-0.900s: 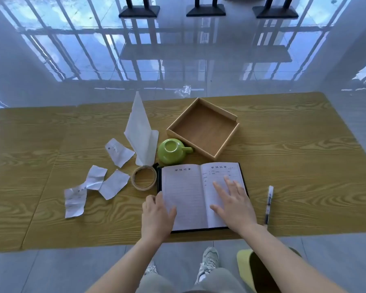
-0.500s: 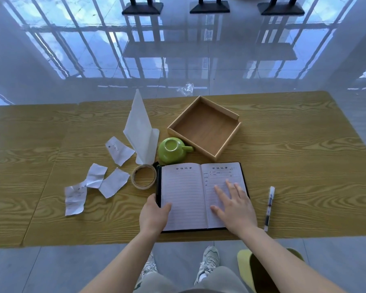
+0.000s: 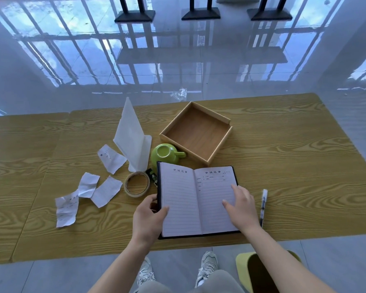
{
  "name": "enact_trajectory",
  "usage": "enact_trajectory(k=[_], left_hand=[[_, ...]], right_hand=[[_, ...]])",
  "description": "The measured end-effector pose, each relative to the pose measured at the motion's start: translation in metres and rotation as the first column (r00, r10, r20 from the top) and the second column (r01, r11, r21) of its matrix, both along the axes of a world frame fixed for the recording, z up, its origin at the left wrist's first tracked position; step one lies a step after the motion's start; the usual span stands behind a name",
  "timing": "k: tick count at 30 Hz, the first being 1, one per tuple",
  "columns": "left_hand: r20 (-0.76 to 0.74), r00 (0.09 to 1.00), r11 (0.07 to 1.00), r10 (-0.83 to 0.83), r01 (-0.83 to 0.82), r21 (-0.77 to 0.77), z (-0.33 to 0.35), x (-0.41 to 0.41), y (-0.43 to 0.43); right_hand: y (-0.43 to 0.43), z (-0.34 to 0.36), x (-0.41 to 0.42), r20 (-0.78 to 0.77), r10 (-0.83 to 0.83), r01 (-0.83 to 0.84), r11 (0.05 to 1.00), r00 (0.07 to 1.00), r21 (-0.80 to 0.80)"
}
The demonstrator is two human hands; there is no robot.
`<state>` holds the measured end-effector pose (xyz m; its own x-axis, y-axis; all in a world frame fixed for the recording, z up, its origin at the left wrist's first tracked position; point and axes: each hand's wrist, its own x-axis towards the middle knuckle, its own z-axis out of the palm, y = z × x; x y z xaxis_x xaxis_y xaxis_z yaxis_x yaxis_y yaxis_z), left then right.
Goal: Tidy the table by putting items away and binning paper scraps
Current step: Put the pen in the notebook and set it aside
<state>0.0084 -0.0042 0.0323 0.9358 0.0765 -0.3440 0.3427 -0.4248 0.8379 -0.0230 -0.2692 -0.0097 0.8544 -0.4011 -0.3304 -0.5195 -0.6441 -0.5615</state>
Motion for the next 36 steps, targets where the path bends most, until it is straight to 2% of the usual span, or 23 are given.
enact_trajectory(k=[9,17,23,28,36], left_hand=[[0.136,0.973,0.981,-0.189,0.180,0.074,0.027,0.005,-0.044],[0.201,0.904,0.918,-0.377,0.335,0.214,0.033,-0.003,-0.118],[0.090,0.891,0.851,-0.446,0.390,0.352,0.017,-0.006,-0.164],[0.059,0.874,0.786,-0.482,0.402,0.470,0.003,-0.010,-0.184],[0.089,0.827,0.695,-0.555,0.403,0.595,-0.014,-0.019,-0.197]], right_hand=[[-0.015,0.002,0.009,0.035,-0.268,0.249,0.930,0.963,0.271],[-0.025,0.005,0.004,0.024,-0.356,0.304,0.830,0.934,0.468],[-0.036,0.010,0.000,0.013,-0.331,0.269,0.788,0.943,0.554],[-0.044,0.010,0.002,0.027,-0.285,0.211,0.768,0.958,0.605],[-0.057,0.008,0.009,0.014,-0.169,0.132,0.816,0.986,0.564]])
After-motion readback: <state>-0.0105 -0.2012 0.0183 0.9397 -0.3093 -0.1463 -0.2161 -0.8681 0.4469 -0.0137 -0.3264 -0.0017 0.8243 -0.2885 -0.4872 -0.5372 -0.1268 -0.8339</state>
